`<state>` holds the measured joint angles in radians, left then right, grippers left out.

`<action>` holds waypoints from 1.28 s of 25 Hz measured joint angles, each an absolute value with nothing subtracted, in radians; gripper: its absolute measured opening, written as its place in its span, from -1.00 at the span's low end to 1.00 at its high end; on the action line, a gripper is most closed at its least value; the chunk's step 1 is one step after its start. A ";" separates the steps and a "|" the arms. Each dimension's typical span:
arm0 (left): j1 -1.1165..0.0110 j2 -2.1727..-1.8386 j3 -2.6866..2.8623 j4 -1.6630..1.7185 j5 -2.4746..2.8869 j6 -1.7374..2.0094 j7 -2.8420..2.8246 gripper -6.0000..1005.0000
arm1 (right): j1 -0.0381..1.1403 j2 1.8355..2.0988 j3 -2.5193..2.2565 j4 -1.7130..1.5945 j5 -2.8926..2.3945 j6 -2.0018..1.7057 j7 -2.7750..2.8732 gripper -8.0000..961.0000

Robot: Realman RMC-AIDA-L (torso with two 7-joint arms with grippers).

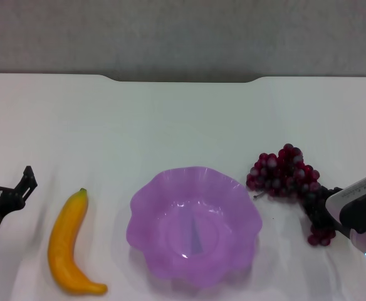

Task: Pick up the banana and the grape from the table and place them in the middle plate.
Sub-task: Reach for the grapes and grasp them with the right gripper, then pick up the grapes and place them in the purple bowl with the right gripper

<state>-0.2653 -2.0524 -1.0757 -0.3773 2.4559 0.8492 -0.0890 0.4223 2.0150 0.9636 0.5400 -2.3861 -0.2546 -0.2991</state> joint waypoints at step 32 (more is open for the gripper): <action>-0.259 -2.052 -1.073 -0.383 2.439 0.858 -0.087 0.67 | 0.405 2.016 0.907 0.558 -2.386 -0.358 -0.299 -0.37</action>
